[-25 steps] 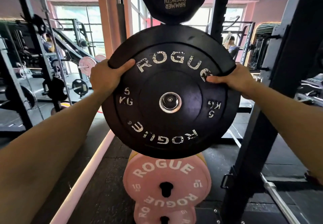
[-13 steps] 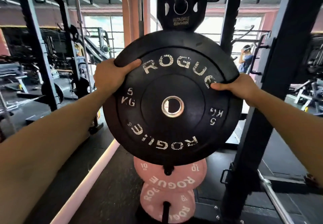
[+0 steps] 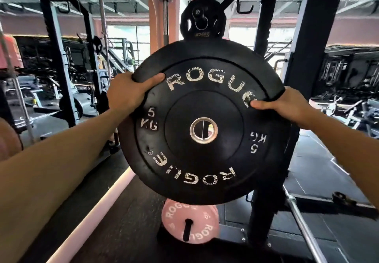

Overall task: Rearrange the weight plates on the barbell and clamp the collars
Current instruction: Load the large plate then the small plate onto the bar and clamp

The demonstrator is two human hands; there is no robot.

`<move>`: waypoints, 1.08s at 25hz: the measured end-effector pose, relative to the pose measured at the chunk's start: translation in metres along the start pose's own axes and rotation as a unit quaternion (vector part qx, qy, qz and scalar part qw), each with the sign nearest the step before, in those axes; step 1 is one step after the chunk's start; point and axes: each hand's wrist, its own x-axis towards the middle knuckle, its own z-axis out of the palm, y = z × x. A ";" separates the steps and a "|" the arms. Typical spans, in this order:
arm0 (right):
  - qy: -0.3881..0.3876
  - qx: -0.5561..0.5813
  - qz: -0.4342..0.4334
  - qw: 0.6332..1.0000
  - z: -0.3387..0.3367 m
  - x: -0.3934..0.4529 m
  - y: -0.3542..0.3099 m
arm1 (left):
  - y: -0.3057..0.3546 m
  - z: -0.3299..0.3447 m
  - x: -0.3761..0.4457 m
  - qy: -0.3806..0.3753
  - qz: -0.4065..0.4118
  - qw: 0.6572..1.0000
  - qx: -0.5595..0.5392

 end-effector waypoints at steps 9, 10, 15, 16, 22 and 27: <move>0.015 -0.033 0.022 0.999 -0.095 -0.083 0.004 | 0.092 -0.027 -0.075 -0.045 0.009 0.998 -0.031; 0.019 -0.038 0.025 0.999 -0.109 -0.089 0.008 | 0.104 -0.024 -0.083 -0.050 0.010 0.998 -0.035; 0.031 -0.034 0.046 0.998 -0.201 -0.111 0.053 | 0.181 0.019 -0.135 -0.072 0.029 0.996 -0.045; 0.030 -0.036 0.048 0.998 -0.219 -0.113 0.065 | 0.196 0.030 -0.148 -0.069 0.029 0.996 -0.049; 0.019 -0.049 0.074 0.996 -0.346 -0.126 0.148 | 0.289 0.115 -0.233 -0.069 0.028 0.996 -0.043; 0.017 -0.065 0.087 0.994 -0.420 -0.144 0.190 | 0.349 0.149 -0.283 -0.091 0.032 0.994 -0.050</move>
